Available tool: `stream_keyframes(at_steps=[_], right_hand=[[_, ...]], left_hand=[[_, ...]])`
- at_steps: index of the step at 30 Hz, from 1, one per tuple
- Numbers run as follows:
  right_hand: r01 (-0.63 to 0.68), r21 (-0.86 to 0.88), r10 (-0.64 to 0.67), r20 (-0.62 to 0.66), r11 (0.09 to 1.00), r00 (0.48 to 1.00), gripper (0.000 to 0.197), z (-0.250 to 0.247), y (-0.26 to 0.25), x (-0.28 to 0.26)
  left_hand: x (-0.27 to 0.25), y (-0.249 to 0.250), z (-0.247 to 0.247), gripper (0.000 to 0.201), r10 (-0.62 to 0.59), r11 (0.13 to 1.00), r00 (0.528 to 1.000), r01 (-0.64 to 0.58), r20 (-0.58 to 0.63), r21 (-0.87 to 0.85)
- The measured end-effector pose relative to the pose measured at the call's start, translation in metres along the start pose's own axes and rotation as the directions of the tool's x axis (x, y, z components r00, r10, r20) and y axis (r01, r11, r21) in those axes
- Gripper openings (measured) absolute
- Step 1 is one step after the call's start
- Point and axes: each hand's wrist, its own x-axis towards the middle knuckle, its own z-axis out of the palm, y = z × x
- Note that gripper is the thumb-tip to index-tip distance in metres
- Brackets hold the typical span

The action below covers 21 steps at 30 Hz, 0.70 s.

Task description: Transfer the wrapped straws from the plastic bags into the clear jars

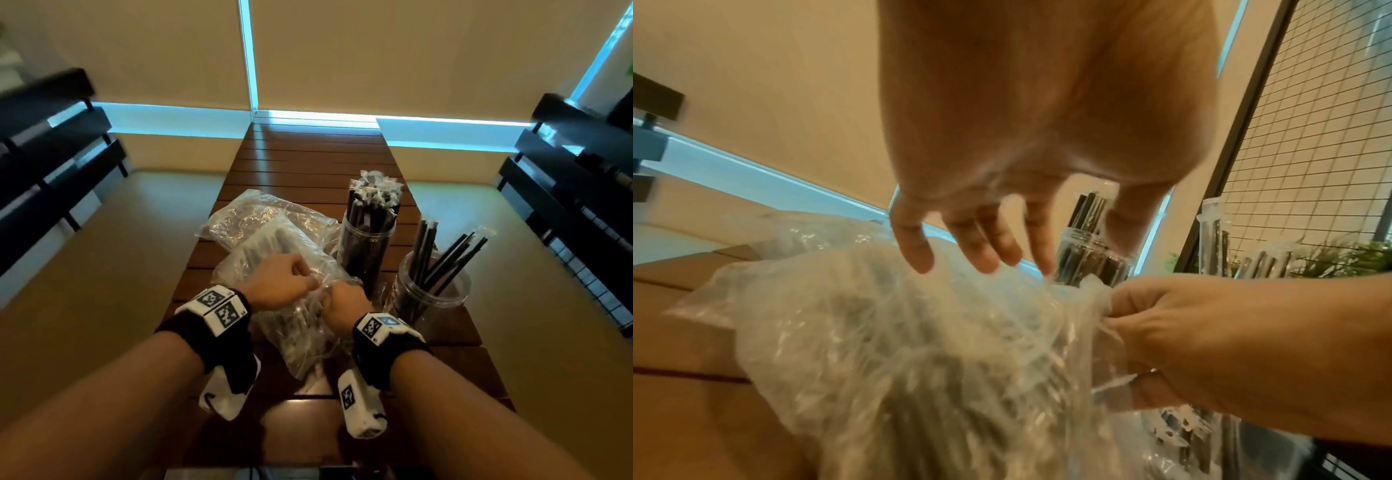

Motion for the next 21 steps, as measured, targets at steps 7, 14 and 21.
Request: stream_keyframes(at_steps=[7, 14, 21], right_hand=[[-0.097, 0.11, 0.082, 0.129, 0.989, 0.988, 0.029, 0.003, -0.006, 0.016], [-0.164, 0.129, 0.127, 0.254, 0.978, 0.959, 0.025, -0.005, -0.015, 0.024], [-0.267, 0.27, 0.181, 0.305, 0.925, 0.935, 0.017, 0.0, -0.015, 0.019]], left_hand=[[0.006, -0.036, 0.001, 0.07, -0.282, 0.949, 0.959, 0.275, 0.023, 0.157], [0.012, -0.043, 0.008, 0.081, -0.262, 0.96, 0.965, 0.259, 0.019, 0.108], [0.01, -0.043, 0.007, 0.074, -0.224, 0.967, 0.974, 0.218, 0.029, 0.131]])
